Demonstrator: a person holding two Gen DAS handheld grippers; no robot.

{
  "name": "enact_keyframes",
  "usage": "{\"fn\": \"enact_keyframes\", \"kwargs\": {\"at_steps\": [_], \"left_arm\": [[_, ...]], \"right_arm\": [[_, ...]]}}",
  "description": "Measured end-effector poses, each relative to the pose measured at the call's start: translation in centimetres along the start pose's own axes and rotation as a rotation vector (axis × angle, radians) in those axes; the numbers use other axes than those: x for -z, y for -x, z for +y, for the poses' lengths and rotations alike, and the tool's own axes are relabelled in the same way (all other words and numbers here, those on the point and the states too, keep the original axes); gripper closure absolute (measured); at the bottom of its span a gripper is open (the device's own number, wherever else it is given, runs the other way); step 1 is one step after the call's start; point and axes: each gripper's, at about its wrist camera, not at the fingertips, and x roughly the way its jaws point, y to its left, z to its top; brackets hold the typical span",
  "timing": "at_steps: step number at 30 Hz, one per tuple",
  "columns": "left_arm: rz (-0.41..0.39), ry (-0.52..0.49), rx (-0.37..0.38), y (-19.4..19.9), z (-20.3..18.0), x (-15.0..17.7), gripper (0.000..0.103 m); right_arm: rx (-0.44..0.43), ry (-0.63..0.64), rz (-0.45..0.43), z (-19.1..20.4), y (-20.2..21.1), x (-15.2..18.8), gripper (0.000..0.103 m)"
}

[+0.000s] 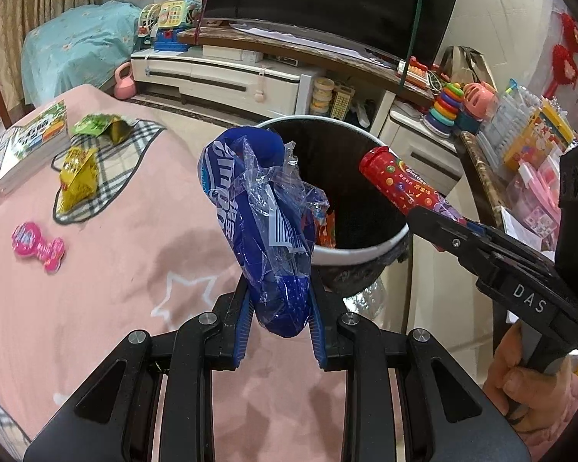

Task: Collect trash
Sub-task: 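Open both tools to drop the blue bag and red tube into the bin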

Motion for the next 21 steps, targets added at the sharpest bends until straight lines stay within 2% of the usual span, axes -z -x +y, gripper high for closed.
{"fn": "enact_keyframes", "kwargs": {"at_steps": [21], "left_arm": [[0.072,-0.027,0.006,-4.0,-0.8,-3.7,0.078]], "right_arm": [[0.027,-0.008,0.027,-2.2,-2.3,-2.5,0.068]]}}
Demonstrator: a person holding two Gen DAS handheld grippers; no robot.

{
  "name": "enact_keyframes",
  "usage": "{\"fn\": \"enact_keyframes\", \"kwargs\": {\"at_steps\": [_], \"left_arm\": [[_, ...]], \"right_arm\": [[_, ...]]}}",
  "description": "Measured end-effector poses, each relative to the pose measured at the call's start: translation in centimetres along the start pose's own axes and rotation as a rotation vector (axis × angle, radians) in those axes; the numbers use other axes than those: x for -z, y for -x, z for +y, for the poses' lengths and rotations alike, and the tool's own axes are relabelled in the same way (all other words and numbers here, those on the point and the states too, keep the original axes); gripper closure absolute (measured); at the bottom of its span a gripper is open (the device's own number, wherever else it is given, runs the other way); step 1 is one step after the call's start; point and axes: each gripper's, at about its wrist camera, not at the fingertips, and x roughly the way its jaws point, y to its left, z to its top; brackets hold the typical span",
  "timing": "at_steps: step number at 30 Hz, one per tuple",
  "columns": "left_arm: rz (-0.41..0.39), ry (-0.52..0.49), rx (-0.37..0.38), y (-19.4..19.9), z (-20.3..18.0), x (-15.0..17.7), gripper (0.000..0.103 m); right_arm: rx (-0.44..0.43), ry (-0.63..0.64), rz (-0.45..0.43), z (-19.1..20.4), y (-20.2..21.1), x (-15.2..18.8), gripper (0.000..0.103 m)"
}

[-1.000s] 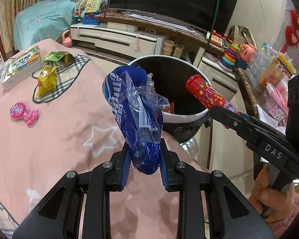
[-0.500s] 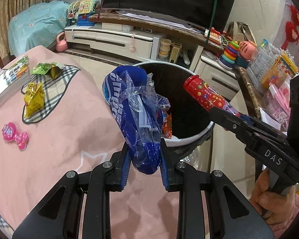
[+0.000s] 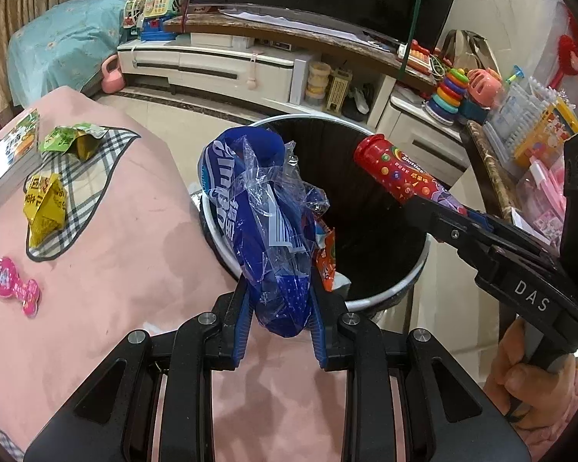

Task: Collect trash
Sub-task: 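Open both tools to drop the blue bag and red tube into the bin, then move both open tools back over the bed toward the remaining trash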

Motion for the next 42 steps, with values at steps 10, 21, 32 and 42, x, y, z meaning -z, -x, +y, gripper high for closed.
{"fn": "enact_keyframes", "kwargs": {"at_steps": [10,21,32,42], "left_arm": [[0.02,-0.007,-0.004,-1.2,-0.1,-0.9,0.077],[0.02,-0.017,-0.006,-1.8,-0.3,-1.2,0.058],[-0.033,0.068,-0.029,0.4,2.2,1.0,0.032],[-0.055,0.212,-0.055,2.8,6.3,5.9,0.032]], "right_arm": [[0.006,-0.009,0.029,-0.9,-1.4,-0.8,0.068],[0.011,-0.008,0.044,-1.4,-2.5,-1.7,0.067],[-0.009,-0.034,0.015,-1.4,-1.6,-1.3,0.051],[-0.073,-0.054,-0.016,0.6,-0.3,0.2,0.012]]}}
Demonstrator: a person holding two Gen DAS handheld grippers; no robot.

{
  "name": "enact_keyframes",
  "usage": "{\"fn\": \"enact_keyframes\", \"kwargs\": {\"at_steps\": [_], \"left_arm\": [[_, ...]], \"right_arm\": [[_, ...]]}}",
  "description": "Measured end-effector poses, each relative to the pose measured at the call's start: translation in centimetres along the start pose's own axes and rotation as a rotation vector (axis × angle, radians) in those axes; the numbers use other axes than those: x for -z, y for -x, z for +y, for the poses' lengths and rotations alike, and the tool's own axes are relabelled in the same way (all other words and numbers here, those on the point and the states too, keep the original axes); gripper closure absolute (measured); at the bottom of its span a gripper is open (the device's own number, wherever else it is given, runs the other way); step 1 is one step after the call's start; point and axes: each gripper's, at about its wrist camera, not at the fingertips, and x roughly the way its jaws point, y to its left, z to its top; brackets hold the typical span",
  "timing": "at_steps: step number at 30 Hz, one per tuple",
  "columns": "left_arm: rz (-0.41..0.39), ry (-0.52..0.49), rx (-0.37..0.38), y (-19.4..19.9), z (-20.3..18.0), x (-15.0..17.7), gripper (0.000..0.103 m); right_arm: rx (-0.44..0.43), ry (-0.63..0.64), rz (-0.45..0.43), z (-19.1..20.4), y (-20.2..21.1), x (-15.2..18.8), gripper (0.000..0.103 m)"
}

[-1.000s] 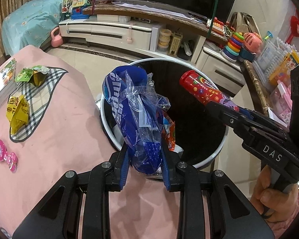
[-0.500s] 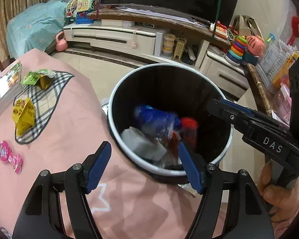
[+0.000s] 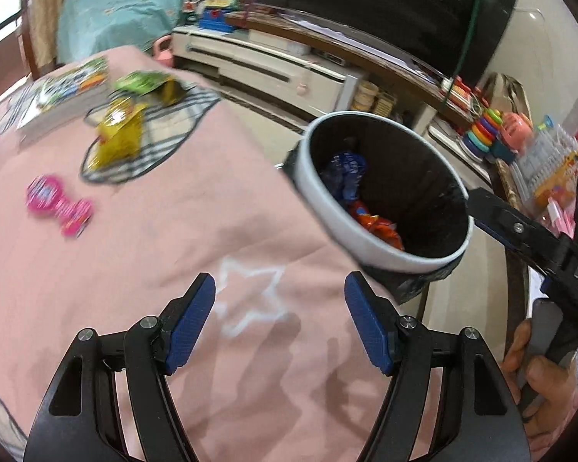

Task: Collect trash
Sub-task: 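Move both open tools back over the bed toward the remaining trash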

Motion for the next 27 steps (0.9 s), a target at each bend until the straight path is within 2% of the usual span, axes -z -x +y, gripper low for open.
{"fn": "enact_keyframes", "kwargs": {"at_steps": [7,16,27], "left_arm": [[-0.004,0.104,-0.028,1.5,4.2,2.4,0.032],[-0.025,0.219,-0.071,3.8,9.4,5.0,0.032],[-0.037,0.31,-0.097,4.8,13.4,6.1,0.031]], "right_arm": [[-0.042,0.003,0.019,2.5,0.1,1.7,0.007],[-0.097,0.045,0.059,6.4,-0.6,3.7,0.006],[-0.145,0.123,0.109,11.1,-2.6,5.0,0.006]]}}
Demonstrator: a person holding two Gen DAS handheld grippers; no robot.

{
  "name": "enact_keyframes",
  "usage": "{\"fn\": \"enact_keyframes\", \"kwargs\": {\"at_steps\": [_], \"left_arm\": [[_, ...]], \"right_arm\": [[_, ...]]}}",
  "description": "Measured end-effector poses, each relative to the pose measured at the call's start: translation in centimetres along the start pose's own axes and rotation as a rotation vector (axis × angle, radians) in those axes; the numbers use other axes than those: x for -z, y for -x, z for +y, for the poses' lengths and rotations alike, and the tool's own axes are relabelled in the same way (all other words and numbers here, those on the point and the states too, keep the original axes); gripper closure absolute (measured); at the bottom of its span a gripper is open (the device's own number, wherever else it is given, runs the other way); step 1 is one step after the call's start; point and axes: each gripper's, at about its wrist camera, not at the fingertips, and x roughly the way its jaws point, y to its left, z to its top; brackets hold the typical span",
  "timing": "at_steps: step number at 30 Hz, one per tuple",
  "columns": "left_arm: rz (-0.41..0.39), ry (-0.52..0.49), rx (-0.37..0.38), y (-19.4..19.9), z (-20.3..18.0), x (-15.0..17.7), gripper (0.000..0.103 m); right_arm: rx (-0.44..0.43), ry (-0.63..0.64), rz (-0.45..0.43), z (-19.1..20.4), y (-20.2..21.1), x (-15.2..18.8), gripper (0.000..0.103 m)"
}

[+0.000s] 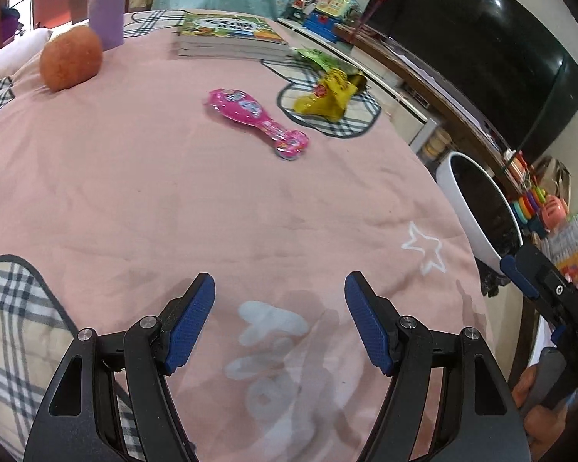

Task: Collect trash
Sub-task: 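Move both open tools back over the bed toward the remaining trash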

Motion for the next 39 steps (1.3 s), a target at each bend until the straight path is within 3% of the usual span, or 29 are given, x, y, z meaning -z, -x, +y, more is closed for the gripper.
{"fn": "enact_keyframes", "kwargs": {"at_steps": [7,14,26,29,31,33,39], "left_arm": [[-0.008,0.016,-0.009,-0.5,0.8,-1.5,0.031],[-0.021,0.021,-0.039,-2.9,-0.3,-5.0,0.03],[-0.029,-0.029,-0.168,-8.1,-1.9,-9.5,0.026],[-0.049,-0.074,-0.17,-7.9,-1.4,-8.9,0.037],[-0.066,-0.103,-0.164,-7.2,-0.5,-8.1,0.053],[-0.065,-0.104,-0.118,-6.2,0.8,-7.5,0.062],[-0.046,-0.064,-0.02,-3.6,4.9,-6.1,0.065]], "right_arm": [[-0.011,0.018,0.006,1.0,-1.0,-0.4,0.006],[-0.016,0.021,0.003,1.3,-1.7,-1.2,0.006],[-0.018,-0.007,-0.01,0.7,-3.0,-3.4,0.006],[-0.017,-0.01,-0.012,0.7,-3.7,-4.0,0.006],[-0.017,-0.008,-0.01,0.9,-4.3,-4.4,0.006],[-0.024,-0.004,0.0,1.4,-5.4,-4.7,0.006],[-0.027,0.039,0.032,3.7,-9.4,-4.9,0.006]]}}
